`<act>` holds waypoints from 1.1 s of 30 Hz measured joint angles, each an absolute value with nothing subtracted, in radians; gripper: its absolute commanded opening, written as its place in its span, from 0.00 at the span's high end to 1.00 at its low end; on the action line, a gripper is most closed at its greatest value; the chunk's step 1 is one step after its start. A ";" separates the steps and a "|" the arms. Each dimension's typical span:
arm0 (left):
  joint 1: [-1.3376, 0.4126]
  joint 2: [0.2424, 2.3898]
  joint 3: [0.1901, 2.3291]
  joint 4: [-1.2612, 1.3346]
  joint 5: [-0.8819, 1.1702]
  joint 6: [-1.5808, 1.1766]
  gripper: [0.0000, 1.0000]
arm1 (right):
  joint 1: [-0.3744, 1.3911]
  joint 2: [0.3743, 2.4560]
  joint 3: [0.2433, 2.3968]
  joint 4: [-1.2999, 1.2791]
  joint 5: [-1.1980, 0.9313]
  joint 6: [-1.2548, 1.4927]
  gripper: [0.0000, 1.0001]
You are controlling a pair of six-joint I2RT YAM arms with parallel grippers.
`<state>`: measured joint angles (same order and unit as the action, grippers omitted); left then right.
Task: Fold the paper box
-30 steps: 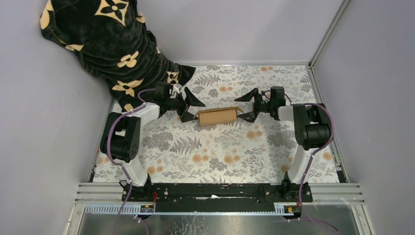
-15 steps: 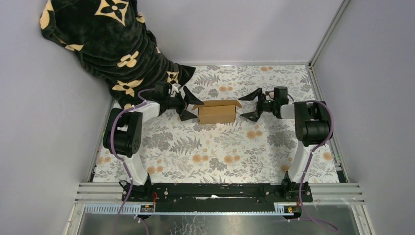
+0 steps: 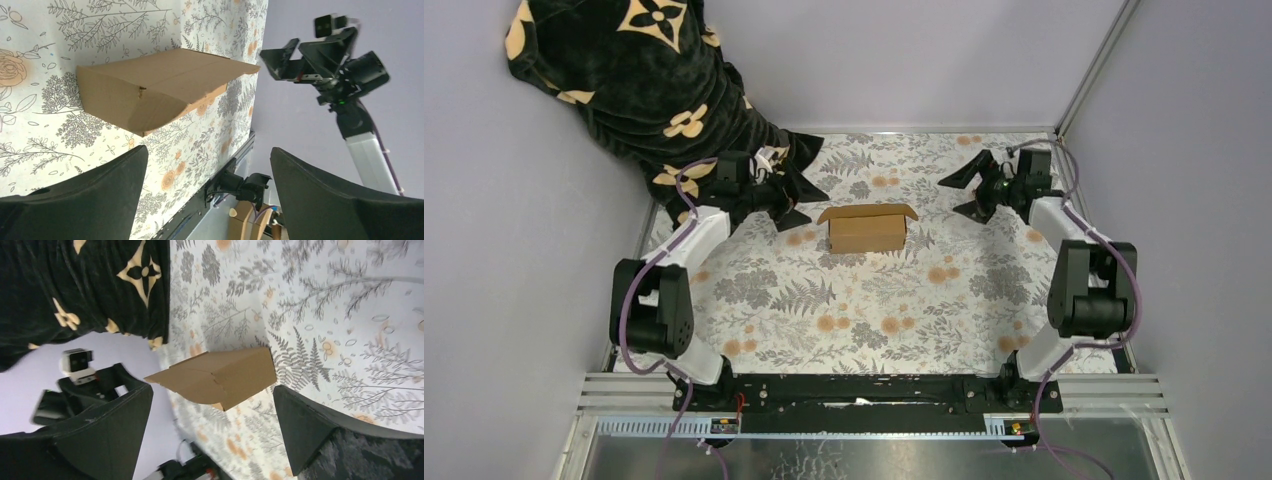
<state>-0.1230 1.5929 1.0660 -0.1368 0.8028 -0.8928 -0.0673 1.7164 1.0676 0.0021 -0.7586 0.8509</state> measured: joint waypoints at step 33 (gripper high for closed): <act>-0.164 1.165 1.156 -0.366 0.320 -0.524 0.01 | 0.255 1.308 1.377 -0.347 -0.255 0.340 0.00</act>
